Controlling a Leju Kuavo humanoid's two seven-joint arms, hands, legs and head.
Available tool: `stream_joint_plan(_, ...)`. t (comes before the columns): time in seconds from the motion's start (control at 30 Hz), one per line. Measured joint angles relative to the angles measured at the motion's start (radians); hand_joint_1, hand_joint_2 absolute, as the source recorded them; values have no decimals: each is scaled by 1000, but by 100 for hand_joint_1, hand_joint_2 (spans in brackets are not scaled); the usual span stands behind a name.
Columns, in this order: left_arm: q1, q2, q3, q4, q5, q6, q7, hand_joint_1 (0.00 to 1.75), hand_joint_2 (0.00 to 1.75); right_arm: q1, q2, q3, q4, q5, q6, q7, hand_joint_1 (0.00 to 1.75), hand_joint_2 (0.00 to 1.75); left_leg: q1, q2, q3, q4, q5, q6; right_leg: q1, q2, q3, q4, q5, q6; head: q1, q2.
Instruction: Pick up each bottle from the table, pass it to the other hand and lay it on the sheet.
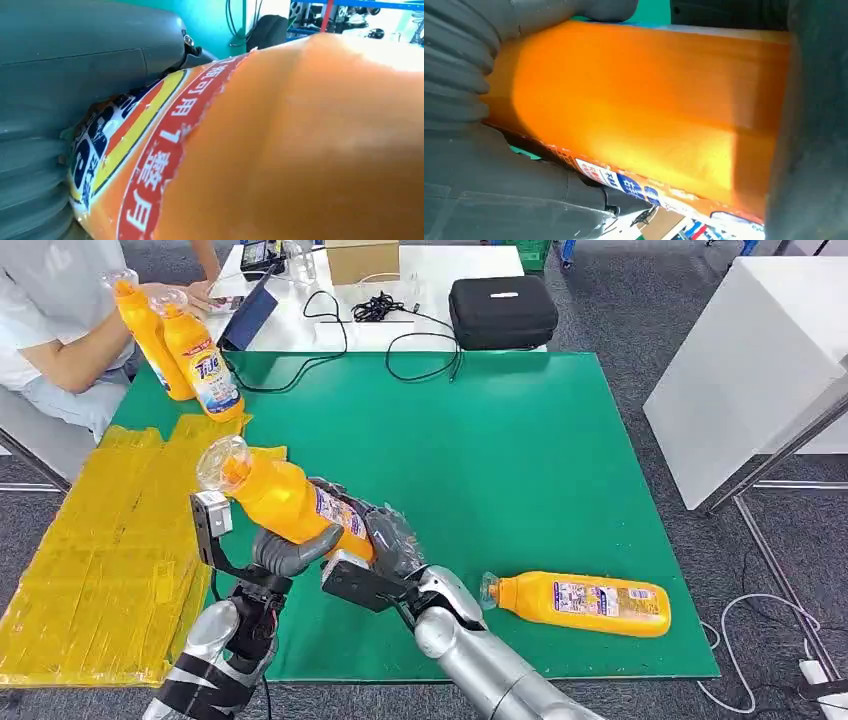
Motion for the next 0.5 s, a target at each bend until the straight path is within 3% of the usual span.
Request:
stream_joint_plan(0.23, 2, 0, 2, 0, 2, 3, 0, 175, 175, -1, 0, 3, 4, -2, 0, 0, 175, 175, 0, 0, 0, 0, 0, 0, 0, 0, 0, 0, 0, 0, 0, 0)
stream_joint_plan(0.27, 2, 0, 2, 0, 5, 8, 0, 175, 175, -2, 0, 4, 5, -2, -1, 0, 157, 175, 0, 0, 0, 0, 0, 0, 0, 0, 0, 0, 0, 0, 0, 0)
stream_joint_plan(0.3, 2, -1, 2, 0, 9, 11, 0, 175, 175, -2, 0, 4, 5, -3, -2, 0, 23, 175, 0, 0, 0, 0, 0, 0, 0, 0, 0, 0, 0, 0, 0, 0)
stream_joint_plan(0.33, 3, -2, 2, 0, 11, 15, -1, 175, 175, -3, 0, 4, 5, -5, -3, 0, 0, 175, 0, 0, 0, 0, 0, 0, 0, 0, 0, 0, 0, 0, 0, 0)
stream_joint_plan(0.5, 4, -9, 0, -11, -15, 82, -25, 175, 175, 18, 1, 3, -5, -44, -47, -22, 0, 175, 0, 0, 0, 0, 0, 0, 0, 0, 0, 0, 0, 0, 0, 0)
